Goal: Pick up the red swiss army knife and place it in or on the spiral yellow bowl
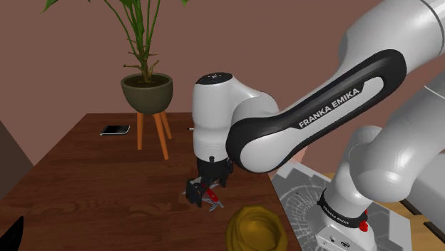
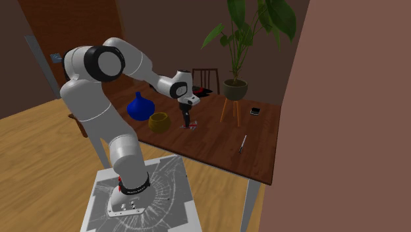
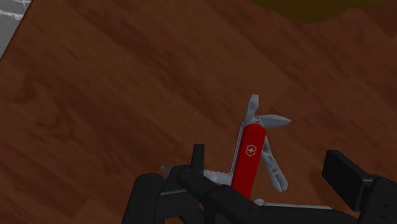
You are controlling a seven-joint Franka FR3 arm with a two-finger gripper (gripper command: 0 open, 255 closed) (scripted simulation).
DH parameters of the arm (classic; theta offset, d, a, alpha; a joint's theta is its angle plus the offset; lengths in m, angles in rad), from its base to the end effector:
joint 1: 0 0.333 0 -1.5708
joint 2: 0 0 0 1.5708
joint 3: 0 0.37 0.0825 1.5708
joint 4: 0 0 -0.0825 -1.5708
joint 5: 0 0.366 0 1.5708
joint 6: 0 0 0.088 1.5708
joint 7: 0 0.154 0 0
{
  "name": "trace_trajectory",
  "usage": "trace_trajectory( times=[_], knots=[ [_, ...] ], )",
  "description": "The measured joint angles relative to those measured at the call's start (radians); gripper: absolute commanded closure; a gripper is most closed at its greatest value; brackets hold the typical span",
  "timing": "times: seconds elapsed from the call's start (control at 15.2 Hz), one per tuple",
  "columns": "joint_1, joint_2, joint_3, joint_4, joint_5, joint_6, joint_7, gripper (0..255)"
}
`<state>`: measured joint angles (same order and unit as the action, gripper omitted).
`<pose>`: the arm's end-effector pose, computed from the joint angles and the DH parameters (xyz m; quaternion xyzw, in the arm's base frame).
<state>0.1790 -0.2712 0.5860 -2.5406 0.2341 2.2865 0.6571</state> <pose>0.2857 0.2910 0.3680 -0.9993 0.0332 0.0141 0.0053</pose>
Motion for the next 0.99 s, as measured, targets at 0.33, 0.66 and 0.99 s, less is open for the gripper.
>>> trace_trajectory(
  times=[0.33,0.66,0.99],
  knots=[
    [-0.006,0.038,0.013,-0.018,-0.013,0.054,0.011,0],
    [-0.006,0.040,0.013,-0.019,-0.014,0.057,0.012,255],
    [-0.006,0.040,0.013,-0.019,-0.014,0.057,0.012,255]
  ],
)
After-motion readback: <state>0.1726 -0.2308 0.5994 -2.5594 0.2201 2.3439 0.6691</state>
